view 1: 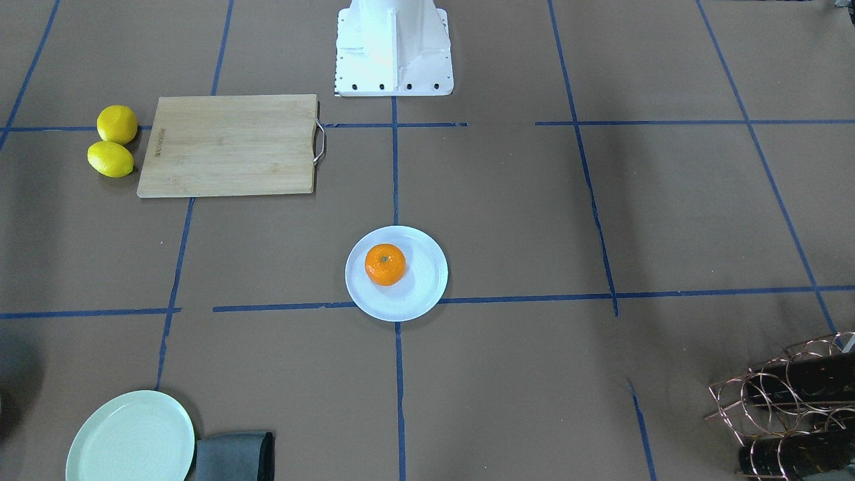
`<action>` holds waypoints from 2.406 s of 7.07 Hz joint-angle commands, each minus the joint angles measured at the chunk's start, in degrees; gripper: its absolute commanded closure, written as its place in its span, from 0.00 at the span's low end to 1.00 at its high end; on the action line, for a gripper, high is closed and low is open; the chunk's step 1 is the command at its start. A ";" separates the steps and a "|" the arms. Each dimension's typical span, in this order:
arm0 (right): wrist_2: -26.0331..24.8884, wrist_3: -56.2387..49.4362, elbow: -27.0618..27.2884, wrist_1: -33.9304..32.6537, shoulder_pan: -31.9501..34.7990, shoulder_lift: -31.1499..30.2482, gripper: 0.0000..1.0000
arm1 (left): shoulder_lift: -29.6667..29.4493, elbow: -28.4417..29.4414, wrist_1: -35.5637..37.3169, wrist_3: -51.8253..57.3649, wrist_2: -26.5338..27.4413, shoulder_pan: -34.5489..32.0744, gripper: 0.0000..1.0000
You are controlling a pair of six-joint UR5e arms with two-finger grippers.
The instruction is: Pick orange to plate
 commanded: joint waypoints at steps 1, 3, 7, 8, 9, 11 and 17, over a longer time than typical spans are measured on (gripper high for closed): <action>1.46 0.76 -1.09 4.00 2.95 -4.98 0.00 | 0.02 0.06 0.05 0.10 0.07 -0.20 0.00; 2.00 6.03 -2.14 8.29 2.97 -7.10 0.00 | -0.07 0.06 0.05 0.10 0.33 -0.20 0.00; 1.82 6.13 -2.76 12.64 2.97 -8.87 0.00 | -0.06 0.06 0.14 0.01 0.34 -0.20 0.00; 1.91 6.13 -2.76 12.64 2.97 -8.87 0.00 | -0.06 0.15 0.14 0.01 0.33 -0.20 0.00; 1.91 6.13 -2.76 12.64 2.97 -8.87 0.00 | -0.06 0.15 0.05 0.01 0.25 -0.29 0.00; 2.00 6.21 -2.68 12.64 2.97 -8.96 0.00 | -0.15 0.06 0.05 -0.17 0.25 -0.29 0.00; 2.17 6.21 -2.67 12.64 2.97 -8.87 0.00 | -0.42 0.15 0.05 -0.34 0.33 -0.29 0.00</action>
